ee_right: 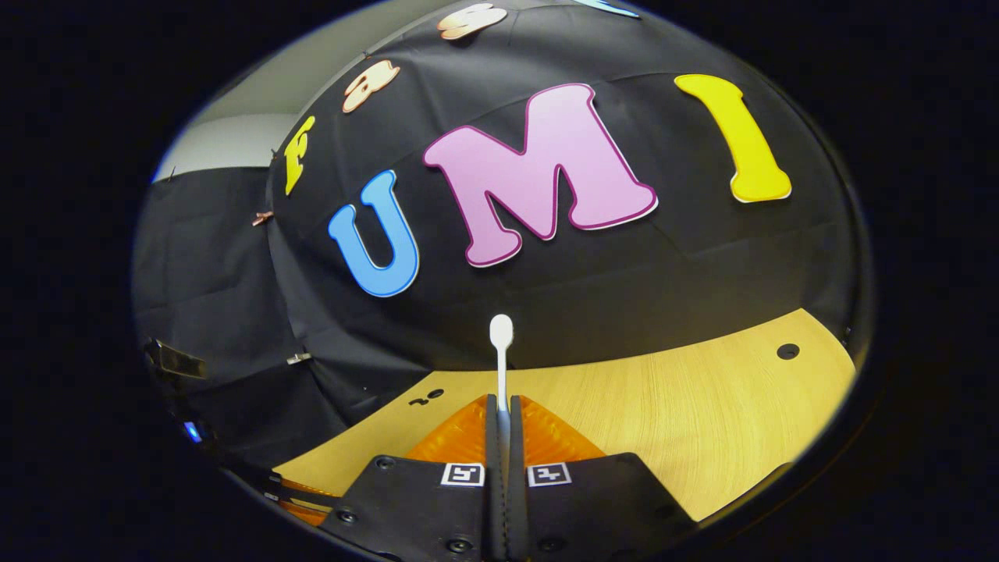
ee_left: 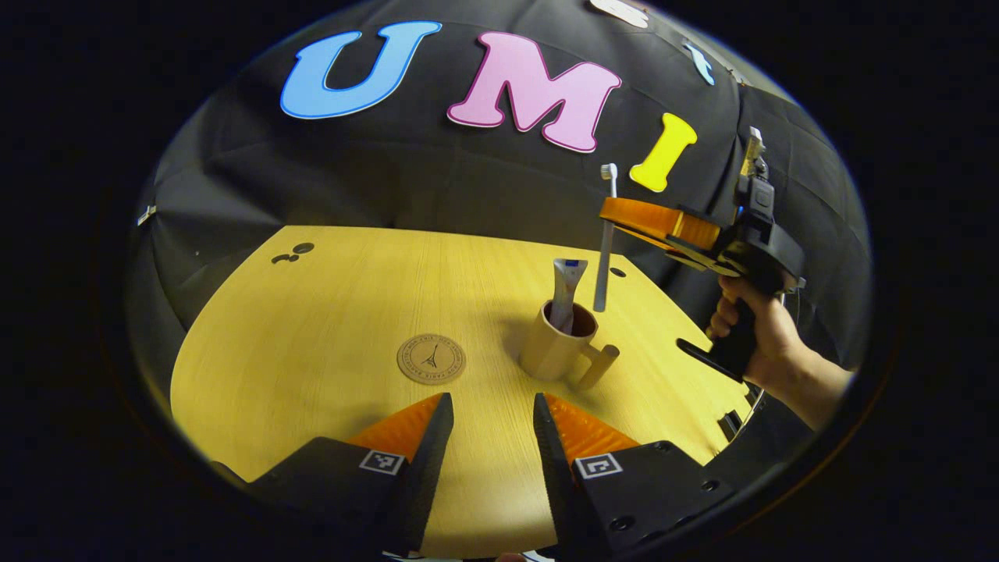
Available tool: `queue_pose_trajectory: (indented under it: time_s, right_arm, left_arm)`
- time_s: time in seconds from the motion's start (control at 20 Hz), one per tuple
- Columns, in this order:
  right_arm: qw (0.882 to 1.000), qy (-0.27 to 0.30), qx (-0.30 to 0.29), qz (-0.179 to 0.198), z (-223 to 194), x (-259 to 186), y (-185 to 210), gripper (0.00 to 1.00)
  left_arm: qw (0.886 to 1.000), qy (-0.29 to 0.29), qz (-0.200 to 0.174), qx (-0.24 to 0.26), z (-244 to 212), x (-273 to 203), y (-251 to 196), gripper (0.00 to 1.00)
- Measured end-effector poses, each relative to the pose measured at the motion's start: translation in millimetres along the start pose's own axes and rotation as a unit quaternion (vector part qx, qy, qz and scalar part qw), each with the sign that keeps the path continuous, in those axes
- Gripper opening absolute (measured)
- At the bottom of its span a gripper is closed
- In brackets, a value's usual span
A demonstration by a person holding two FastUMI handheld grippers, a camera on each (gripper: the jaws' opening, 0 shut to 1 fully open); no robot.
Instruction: Put the toothbrush and toothpaste on the desktop into the cup, then pick up the cup and place it on the coaster on the desktop.
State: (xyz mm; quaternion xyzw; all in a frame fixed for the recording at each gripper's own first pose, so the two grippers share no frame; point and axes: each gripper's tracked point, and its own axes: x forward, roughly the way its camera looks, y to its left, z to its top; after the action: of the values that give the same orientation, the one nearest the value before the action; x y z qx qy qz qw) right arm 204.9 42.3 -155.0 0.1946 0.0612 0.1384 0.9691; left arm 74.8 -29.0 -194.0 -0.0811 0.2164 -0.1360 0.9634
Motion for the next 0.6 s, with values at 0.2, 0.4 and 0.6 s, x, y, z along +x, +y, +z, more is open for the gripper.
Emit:
queue_pose_trajectory:
  time_s: [0.2, 0.4, 0.6]
  right_arm:
    - [1.0, -0.001, -0.016, -0.009, -20.5, 7.0, -6.7, 0.05]
    - [0.999, 0.001, -0.034, -0.024, -36.8, 5.5, -14.9, 0.05]
    - [0.998, -0.008, -0.024, -0.059, -44.3, -4.2, -28.0, 0.05]
  left_arm:
    - [1.0, 0.005, -0.002, 0.01, -12.7, -8.4, -7.6, 0.65]
    - [1.0, 0.008, 0.003, 0.02, -18.8, -16.2, -4.4, 0.65]
    - [1.0, 0.011, 0.008, 0.027, -25.6, -23.9, 3.6, 0.65]
